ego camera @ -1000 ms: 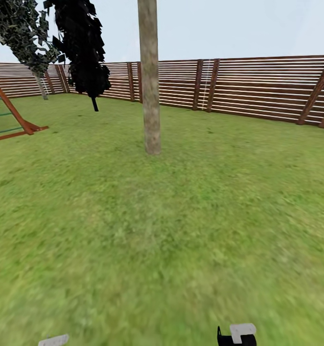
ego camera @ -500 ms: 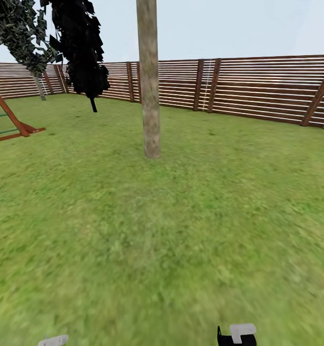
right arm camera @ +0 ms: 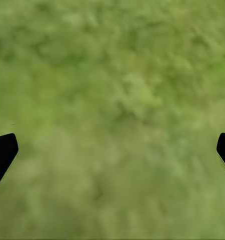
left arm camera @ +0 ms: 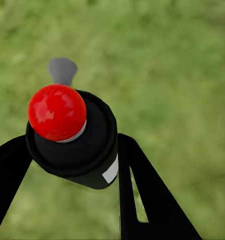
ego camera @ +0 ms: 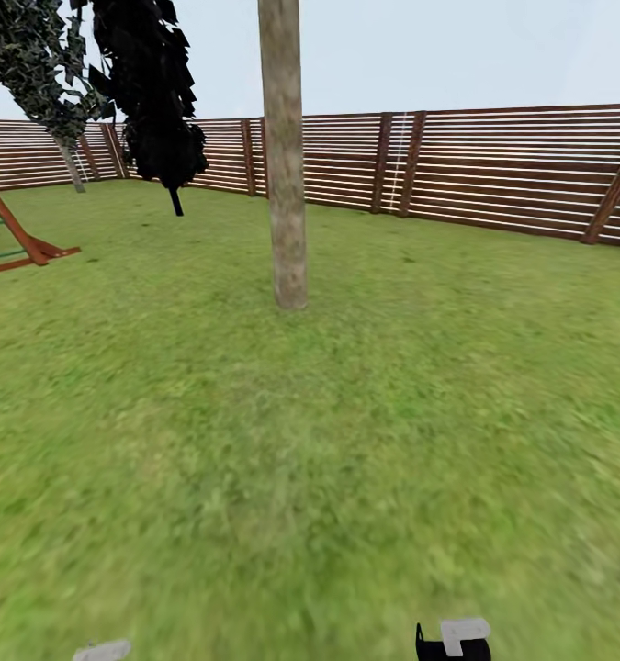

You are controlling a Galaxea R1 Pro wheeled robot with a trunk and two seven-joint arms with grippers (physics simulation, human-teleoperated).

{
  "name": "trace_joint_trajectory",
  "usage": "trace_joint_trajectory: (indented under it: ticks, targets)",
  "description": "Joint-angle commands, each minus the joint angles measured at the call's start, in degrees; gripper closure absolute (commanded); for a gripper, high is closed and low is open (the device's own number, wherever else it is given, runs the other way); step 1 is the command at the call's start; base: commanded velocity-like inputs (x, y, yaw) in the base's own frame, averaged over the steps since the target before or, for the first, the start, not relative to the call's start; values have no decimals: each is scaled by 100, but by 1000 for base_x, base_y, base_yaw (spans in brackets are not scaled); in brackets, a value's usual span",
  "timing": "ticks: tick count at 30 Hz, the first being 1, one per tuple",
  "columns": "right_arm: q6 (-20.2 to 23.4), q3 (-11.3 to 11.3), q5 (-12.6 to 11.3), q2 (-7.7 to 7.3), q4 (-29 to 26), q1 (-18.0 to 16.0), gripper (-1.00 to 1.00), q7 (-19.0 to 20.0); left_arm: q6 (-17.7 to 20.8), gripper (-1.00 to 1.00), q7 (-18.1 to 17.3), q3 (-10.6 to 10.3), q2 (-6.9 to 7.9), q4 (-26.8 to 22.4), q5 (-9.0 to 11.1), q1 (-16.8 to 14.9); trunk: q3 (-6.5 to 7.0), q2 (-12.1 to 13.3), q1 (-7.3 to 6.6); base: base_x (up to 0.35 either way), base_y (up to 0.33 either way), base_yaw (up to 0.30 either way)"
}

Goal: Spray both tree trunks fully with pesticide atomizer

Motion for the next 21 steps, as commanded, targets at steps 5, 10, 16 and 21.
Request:
trace_joint_trajectory:
  ticks: [5,10,16,21]
  targets:
    - [-8,-34,61,1,2,-2,-100,-33,-18,100,-2,-6,0,4,32,-4,-5,-2,3,338,0,0]
    - [-7,-34,64,1,2,-2,-100,-34,-18,100,-2,-6,0,5,32,-4,-5,-2,3,338,0,0]
    - [-7,-32,61,1,3,-2,-100,-34,-18,100,-2,-6,0,3,32,-4,-5,-2,3,338,0,66]
    - [-5,-32,61,1,2,-2,-100,-38,-18,100,-2,-6,0,4,32,-4,-5,-2,3,339,0,129]
